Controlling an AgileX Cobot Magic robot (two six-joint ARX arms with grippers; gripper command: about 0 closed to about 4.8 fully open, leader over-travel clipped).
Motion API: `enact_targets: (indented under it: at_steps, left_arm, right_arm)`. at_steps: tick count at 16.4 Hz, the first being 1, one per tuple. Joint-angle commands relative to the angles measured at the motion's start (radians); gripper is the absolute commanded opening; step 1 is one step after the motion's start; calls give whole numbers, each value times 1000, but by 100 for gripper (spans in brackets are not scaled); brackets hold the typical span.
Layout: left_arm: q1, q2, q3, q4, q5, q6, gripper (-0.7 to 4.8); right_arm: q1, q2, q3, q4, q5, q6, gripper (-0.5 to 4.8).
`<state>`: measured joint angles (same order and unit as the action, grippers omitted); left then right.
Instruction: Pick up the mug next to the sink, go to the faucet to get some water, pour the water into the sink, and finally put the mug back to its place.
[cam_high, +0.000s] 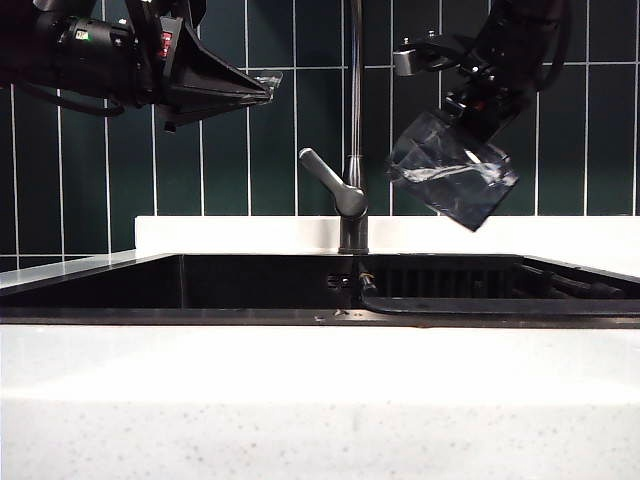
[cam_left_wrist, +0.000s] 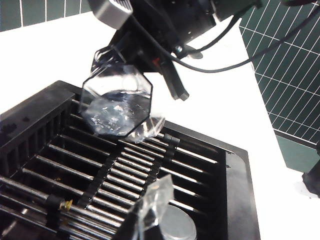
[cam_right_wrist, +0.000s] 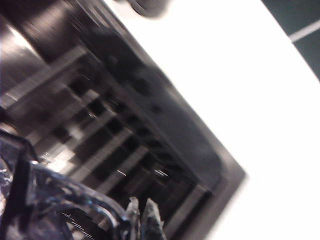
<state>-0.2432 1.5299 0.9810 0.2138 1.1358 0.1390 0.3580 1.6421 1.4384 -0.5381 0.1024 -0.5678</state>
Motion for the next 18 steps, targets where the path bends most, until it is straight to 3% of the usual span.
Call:
enact_targets:
  at_steps: [1,10,18]
  left_arm:
    - [1,-6,1,-35,1,-3,-6]
    - [1,-6,1,-165,12,-46,-6]
    - [1,-6,1,-235,56,-43,-6]
  right_arm:
    - [48,-14,7,17,149,-94,-5]
    - [215,-13,7,19,463,-201,-5]
    - [266,-13,7,-21,718,-304,-5]
